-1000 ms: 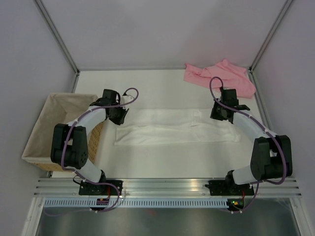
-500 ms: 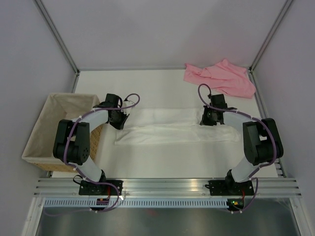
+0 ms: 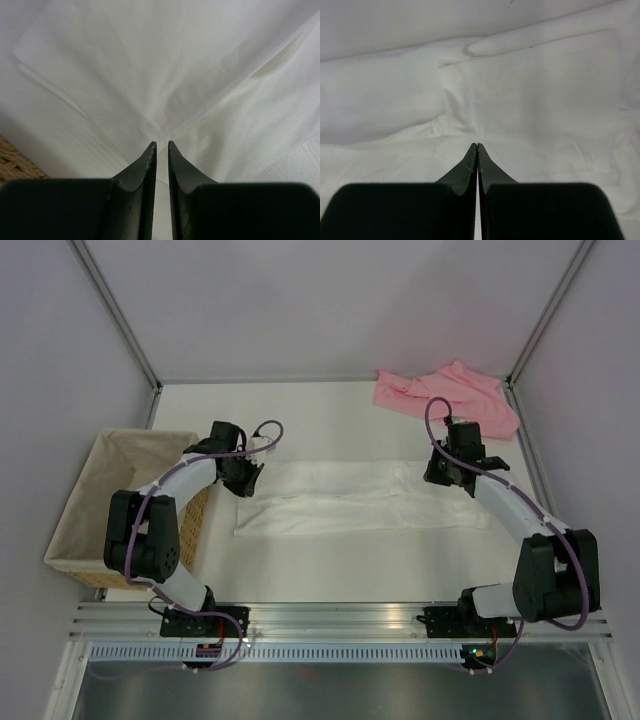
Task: Roll the t-shirts
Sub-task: Fold the tshirt
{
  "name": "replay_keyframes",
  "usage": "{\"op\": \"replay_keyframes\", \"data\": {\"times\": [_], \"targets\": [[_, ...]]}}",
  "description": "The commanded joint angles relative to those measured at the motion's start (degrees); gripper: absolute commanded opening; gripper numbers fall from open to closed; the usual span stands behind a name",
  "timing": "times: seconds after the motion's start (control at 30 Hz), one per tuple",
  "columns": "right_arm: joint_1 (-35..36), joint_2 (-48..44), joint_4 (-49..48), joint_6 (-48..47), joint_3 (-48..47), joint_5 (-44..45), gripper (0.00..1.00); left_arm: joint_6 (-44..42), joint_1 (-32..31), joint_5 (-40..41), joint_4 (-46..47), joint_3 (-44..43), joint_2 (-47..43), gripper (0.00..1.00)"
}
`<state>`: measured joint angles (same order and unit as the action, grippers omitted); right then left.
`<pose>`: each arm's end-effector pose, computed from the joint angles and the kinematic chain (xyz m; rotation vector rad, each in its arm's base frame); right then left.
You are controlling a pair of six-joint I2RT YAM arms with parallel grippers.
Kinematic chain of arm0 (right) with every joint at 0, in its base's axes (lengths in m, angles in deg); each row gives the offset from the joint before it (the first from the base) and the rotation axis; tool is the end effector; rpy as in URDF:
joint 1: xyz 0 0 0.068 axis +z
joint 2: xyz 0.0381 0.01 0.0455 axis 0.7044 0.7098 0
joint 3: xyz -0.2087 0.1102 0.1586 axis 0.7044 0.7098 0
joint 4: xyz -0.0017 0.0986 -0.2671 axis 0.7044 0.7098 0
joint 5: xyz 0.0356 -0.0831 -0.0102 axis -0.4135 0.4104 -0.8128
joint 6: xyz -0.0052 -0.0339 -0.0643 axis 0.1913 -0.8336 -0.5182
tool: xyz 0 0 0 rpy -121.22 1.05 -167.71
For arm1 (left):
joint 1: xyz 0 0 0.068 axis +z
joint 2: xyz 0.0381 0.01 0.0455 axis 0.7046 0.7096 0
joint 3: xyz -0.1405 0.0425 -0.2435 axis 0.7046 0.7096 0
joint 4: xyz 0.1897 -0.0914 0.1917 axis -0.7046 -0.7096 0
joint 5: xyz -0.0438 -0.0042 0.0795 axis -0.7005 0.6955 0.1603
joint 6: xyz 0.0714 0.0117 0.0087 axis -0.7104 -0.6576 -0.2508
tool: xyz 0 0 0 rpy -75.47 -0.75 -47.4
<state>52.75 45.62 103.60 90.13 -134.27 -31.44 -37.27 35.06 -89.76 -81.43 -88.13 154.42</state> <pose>0.3225 0.0497 0.2050 0.2156 2.4645 0.2996 0.3319 -0.0722 0.1619 0.9152 2.5370 -0.2564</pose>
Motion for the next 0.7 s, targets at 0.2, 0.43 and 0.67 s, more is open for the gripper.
{"op": "replay_keyframes", "data": {"times": [0.2,0.43,0.67], "targets": [[-12.8,-12.4,2.1,11.4,13.6,9.5,0.0,2.3,0.1,6.6,1.5,-13.1,8.4,0.2],[-16.5,-4.7,-5.8,11.3,17.3,9.4,0.0,0.6,0.0,10.7,4.8,-11.4,14.4,0.19],[-16.1,14.6,-9.9,8.0,7.3,5.6,0.0,-6.7,0.0,7.9,5.1,5.2,4.6,0.19]]}}
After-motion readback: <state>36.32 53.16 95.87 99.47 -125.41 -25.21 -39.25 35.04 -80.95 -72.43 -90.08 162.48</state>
